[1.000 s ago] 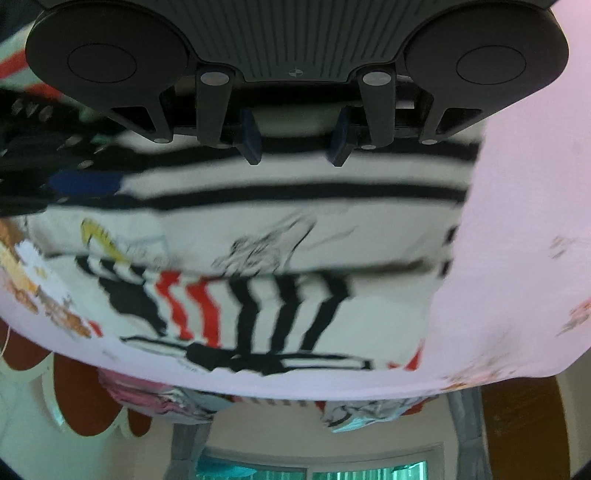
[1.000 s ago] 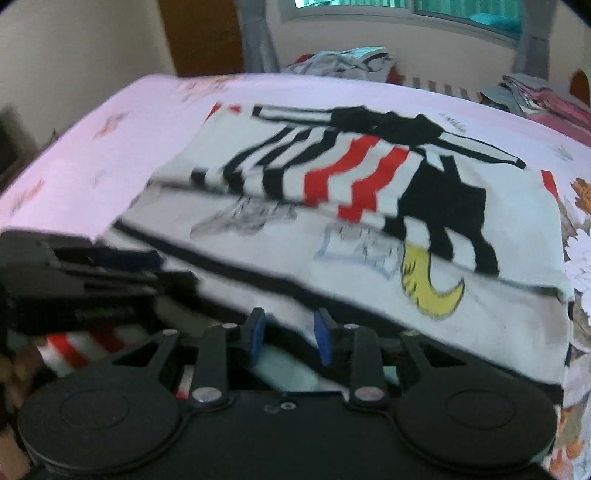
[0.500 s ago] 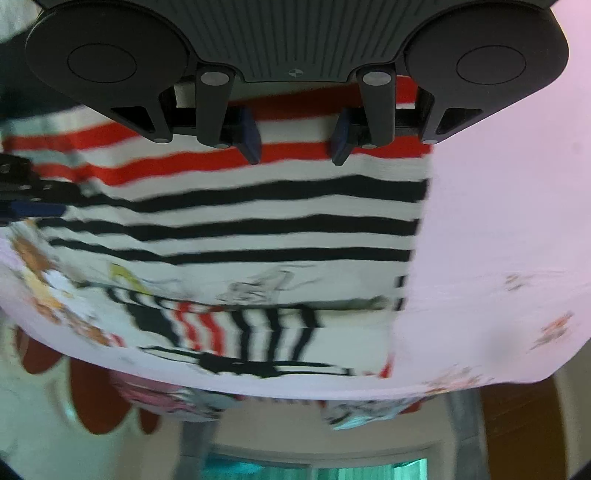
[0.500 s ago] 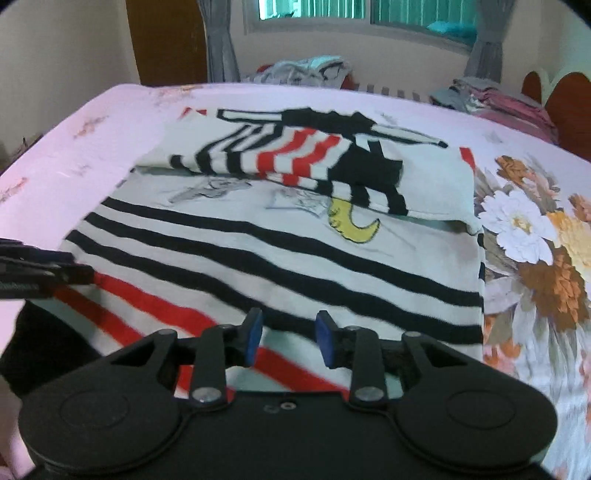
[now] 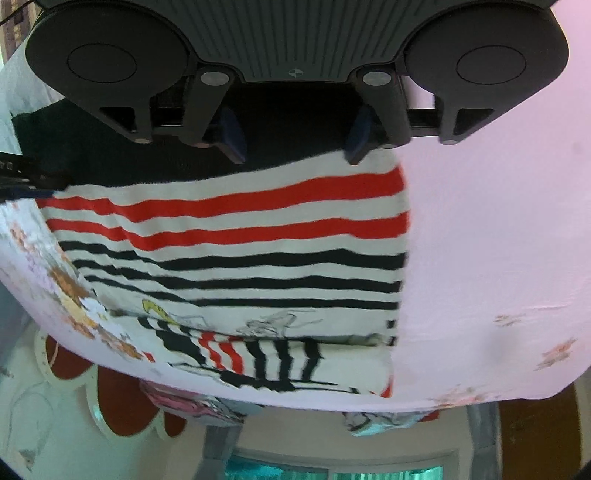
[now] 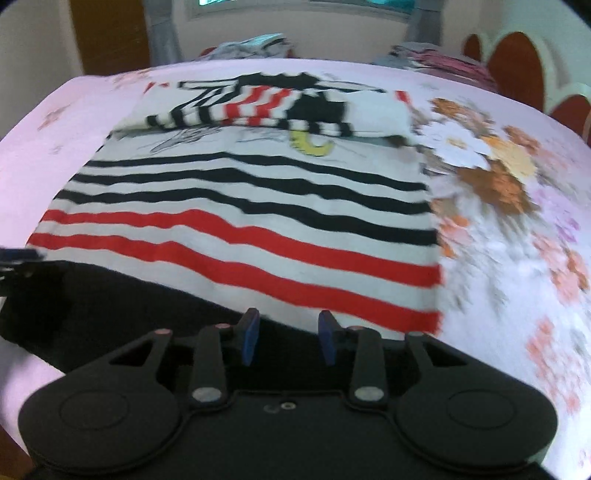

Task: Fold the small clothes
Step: 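Grasp the black sweater hem with both grippers and lift it, then carry the hem over onto the collar and open both grippers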

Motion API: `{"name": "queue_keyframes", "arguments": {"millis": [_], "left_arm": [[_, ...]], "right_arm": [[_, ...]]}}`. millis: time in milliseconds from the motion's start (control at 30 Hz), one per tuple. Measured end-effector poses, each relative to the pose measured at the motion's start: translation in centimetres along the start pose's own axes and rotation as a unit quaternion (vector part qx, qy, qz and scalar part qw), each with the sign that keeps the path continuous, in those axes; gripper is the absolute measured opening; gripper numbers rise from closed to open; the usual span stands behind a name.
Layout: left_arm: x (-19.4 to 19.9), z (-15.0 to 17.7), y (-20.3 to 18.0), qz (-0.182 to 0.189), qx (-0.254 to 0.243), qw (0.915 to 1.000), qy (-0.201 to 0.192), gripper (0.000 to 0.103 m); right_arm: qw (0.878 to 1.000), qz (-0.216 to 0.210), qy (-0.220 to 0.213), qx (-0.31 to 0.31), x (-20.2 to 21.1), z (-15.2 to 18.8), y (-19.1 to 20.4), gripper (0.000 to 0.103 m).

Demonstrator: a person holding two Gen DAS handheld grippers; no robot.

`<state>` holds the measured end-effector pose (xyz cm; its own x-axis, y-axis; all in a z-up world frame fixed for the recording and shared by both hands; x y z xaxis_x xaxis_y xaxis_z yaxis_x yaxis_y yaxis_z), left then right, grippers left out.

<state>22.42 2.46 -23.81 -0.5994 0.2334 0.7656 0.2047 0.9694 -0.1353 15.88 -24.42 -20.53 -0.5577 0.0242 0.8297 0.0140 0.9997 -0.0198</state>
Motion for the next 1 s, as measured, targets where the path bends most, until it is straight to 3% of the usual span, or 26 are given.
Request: {"name": "queue_keyframes", "arguments": {"millis": [67,200,367,533,700,733,767,800,867,1000], "left_arm": [[0.6,0.3,0.7,-0.002,0.009,1.0,-0.002,0.065],[0.8,1.7,2.2,0.012,0.048,0.9984,0.027,0.066],[1.0,2.8,2.8,0.027,0.068,0.9969,0.03,0.066],[0.5,2.9,2.0,0.067,0.094,0.9923,0.046,0.066],[0.0,2.6,0.7,0.082,0.079,0.9923,0.049,0.065],[0.0,2.5,0.6,0.082,0.079,0.9924,0.048,0.05],[-0.1,2.3,0.7,0.08,0.081,0.9924,0.048,0.025],[-0.3,2.3,0.9,0.082,0.087,0.9914,0.053,0.015],[-0.5,2.3,1.1,0.088,0.095,0.9897,0.061,0.011],[-0.1,1.1,0.6,0.098,0.087,0.9902,0.049,0.011]], "right_arm": [[1.0,0.013,-0.004,-0.011,0.6,0.5,-0.9,0.045],[0.998,0.039,-0.001,-0.043,1.3,1.8,-3.1,0.05],[0.995,0.058,0.005,-0.085,2.1,3.5,-5.1,0.057],[0.991,0.032,0.021,-0.131,1.9,5.2,-5.2,0.057],[0.989,0.005,0.02,-0.149,1.7,5.3,-4.4,0.046],[0.987,-0.005,0.019,-0.157,1.8,5.2,-4.4,0.037],[0.986,-0.015,0.02,-0.166,1.7,5.1,-4.4,0.028],[0.985,-0.021,0.022,-0.17,1.6,5.1,-4.5,0.025],[0.984,-0.034,0.025,-0.176,1.5,4.8,-4.5,0.013],[0.981,-0.07,0.009,-0.18,2.1,3.3,-4.2,0.011]]}}
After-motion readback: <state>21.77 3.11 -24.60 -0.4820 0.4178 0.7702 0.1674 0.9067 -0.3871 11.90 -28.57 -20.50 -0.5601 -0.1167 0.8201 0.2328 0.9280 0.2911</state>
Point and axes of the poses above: each gripper's, at about its wrist camera, not at the fingertips, and x roughly against the way its jaws point, y to its left, z to its underside, the point moved 8 cm from there along -x, roughly the way its jaws point, and after that the axes turned 1 degree about x, right-handed, at the moved point
